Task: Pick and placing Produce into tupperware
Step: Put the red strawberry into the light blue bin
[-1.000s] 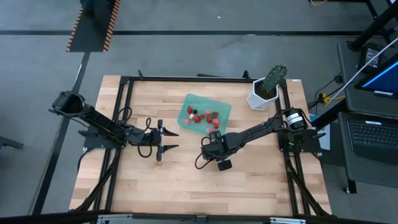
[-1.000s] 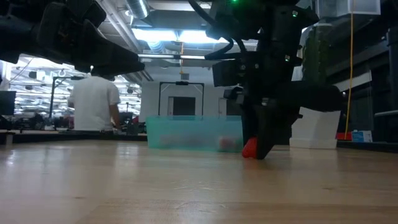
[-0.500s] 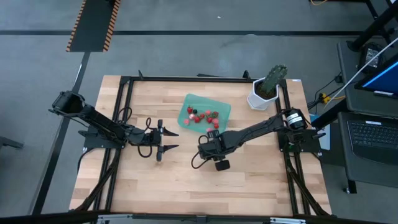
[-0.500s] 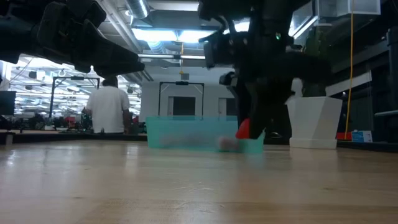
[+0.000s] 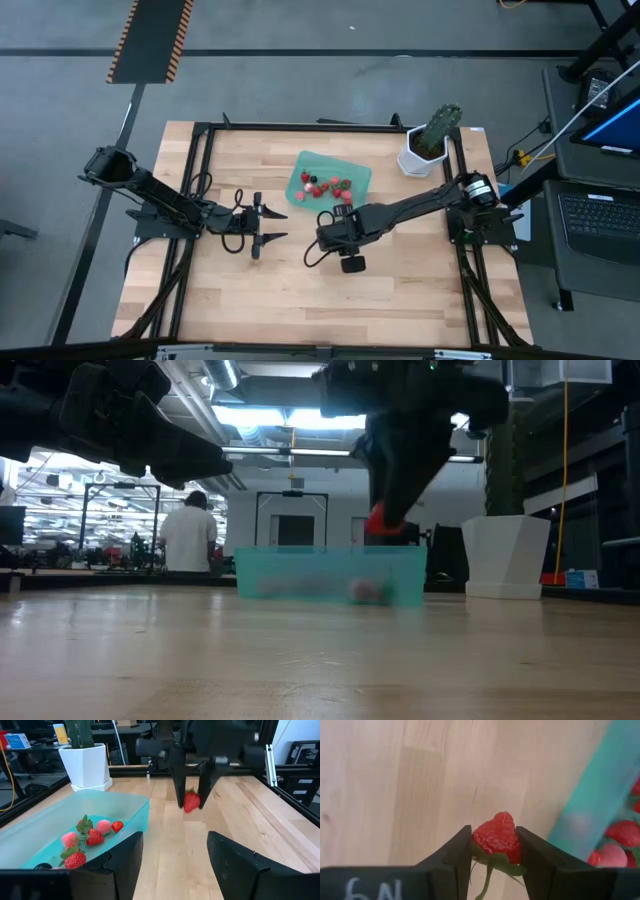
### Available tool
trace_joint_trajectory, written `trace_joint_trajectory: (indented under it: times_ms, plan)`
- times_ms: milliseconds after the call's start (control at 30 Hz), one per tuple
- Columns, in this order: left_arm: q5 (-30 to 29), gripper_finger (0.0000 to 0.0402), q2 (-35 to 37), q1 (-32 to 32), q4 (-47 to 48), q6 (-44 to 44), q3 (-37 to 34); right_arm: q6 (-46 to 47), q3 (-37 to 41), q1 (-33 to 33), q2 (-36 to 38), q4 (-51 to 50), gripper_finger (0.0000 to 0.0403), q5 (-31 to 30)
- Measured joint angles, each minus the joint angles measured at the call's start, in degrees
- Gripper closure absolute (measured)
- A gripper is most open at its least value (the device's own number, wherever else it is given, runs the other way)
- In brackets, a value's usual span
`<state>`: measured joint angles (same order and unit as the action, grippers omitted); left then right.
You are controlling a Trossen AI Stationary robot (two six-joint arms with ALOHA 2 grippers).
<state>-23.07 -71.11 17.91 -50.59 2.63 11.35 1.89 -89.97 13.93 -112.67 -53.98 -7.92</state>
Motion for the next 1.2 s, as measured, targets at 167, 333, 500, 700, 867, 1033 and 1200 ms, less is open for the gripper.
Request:
trace_joint_trajectory:
  times_ms: [167, 333, 500, 700, 867, 1033, 1200]
  plan:
    - [0.0, 0.0186, 0.0, 0.0, 0.07, 0.0, 0.0, 2.7, -0.02, 0.16, 3.92, 0.09, 0.0269, -0.39]
    - [0.0, 0.0186, 0.0, 0.0, 0.07, 0.0, 0.0, 3.87, -0.04, 1.07, 7.45, 0.11, 0.0269, -3.87]
    - [0.0, 0.0186, 0.0, 0.0, 0.07, 0.0, 0.0, 4.52, 2.1, 2.22, 9.89, 0.69, 0.0269, -7.61]
    - [0.0, 0.0186, 0.0, 0.0, 0.08, 0.0, 0.0, 8.07, 11.19, 2.51, 13.46, 8.13, 0.0269, -8.23]
    - [0.0, 0.0186, 0.0, 0.0, 0.24, 0.0, 0.0, 10.17, 20.7, 2.51, 18.32, 17.05, 0.0269, -8.62]
    - [0.0, 0.0186, 0.0, 0.0, 0.5, -0.02, 0.0, 11.27, 29.74, 2.82, 24.45, 28.75, 0.0269, -8.99]
    - [0.0, 0.0186, 0.0, 0.0, 0.55, -0.02, 0.0, 9.93, 36.51, 4.13, 29.21, 38.22, 0.0269, -10.19]
